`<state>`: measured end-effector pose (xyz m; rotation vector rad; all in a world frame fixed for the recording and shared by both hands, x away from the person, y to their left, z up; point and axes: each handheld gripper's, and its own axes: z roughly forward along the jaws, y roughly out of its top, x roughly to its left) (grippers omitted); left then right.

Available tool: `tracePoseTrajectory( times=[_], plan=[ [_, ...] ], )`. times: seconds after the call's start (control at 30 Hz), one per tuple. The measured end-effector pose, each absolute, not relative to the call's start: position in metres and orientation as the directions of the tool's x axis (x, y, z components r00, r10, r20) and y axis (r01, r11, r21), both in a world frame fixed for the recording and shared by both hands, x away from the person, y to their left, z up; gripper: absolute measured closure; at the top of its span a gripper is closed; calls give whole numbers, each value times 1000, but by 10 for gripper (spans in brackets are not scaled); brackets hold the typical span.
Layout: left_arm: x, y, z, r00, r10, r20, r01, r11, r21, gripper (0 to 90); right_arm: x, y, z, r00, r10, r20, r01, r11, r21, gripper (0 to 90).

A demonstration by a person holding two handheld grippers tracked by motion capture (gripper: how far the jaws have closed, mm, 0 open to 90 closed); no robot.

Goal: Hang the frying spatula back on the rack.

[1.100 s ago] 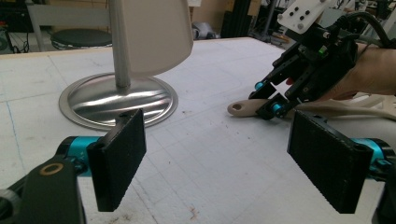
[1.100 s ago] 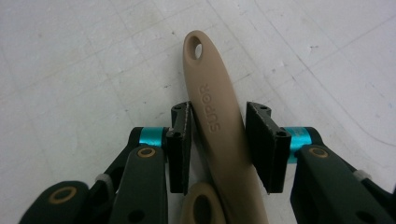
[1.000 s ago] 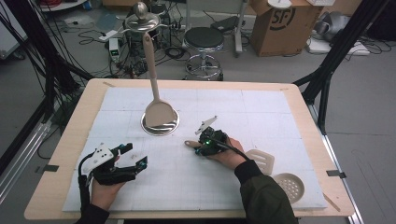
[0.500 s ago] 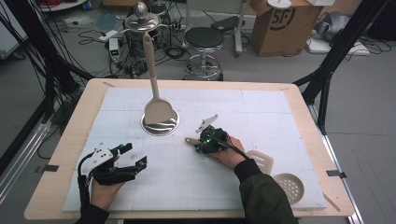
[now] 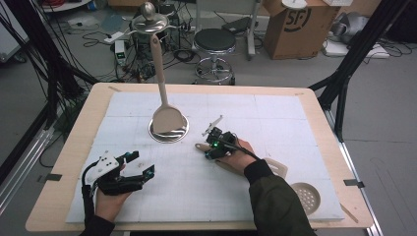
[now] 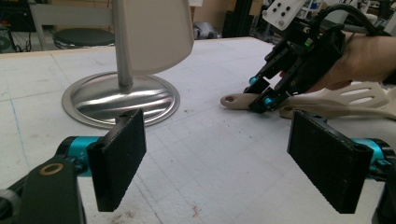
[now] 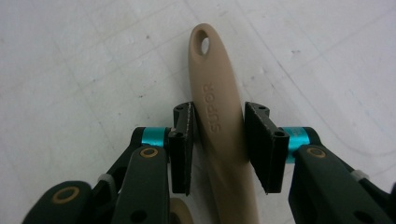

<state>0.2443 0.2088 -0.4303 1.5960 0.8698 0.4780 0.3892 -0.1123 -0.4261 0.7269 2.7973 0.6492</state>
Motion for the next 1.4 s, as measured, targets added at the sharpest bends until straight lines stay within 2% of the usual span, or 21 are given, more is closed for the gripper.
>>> tracePoseTrajectory(
  times=[0.47, 0.67, 1.1, 1.4],
  plan=[
    [242, 213, -431, 623, 764, -165, 275, -17, 961, 200, 408, -97, -421, -900, 436, -10, 412, 857, 311, 640],
    [242, 213, -431, 624, 764, -164, 275, -18, 961, 200, 404, -94, -419, -913, 404, -51, 371, 877, 304, 681],
    [242, 211, -431, 628, 761, -161, 271, -20, 962, 200, 401, -130, -409, -869, 493, -42, 402, 753, 521, 681],
    [242, 211, -431, 628, 761, -162, 271, -19, 962, 200, 400, -155, -384, -824, 566, 9, 405, 578, 709, 681]
  ],
)
